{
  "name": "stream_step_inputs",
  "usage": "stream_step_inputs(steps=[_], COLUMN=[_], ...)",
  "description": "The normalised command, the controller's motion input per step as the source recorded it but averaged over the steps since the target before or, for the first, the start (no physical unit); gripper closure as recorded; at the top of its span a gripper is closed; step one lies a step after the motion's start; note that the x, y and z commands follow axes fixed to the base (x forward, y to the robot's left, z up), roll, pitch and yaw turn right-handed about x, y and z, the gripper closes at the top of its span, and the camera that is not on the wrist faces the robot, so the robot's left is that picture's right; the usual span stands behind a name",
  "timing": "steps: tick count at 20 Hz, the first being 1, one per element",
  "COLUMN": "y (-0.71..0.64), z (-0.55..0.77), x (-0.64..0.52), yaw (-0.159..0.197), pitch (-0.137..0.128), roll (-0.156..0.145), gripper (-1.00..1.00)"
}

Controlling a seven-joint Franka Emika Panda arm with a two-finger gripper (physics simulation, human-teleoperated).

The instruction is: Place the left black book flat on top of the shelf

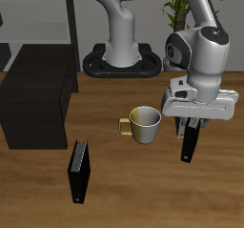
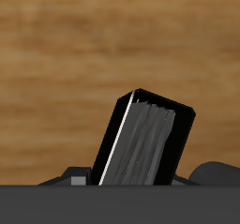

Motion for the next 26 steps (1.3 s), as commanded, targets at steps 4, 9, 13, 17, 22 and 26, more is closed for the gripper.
stream_step_inputs(steps=[4,9,13,17,22,26], y=[0.02,-0.03,-0.18,-0.36,-0.43,-0.58], z=[0.58,0.73,0.52,0.38,0.53,0.47], x=[-0.15,-0.19,-0.15,-0.10,-0.20,-0.17], yaw=[0.024,0.040,0.043,0.048,0.038,0.038], pitch=[-0.078,-0.099,-0.058,-0.047,-0.070,-0.037], roll=[0.003,0.001,-0.031,-0.077,-0.064,-0.110], gripper=[1.00,1.00,1.00,1.00,1.00,1.00])
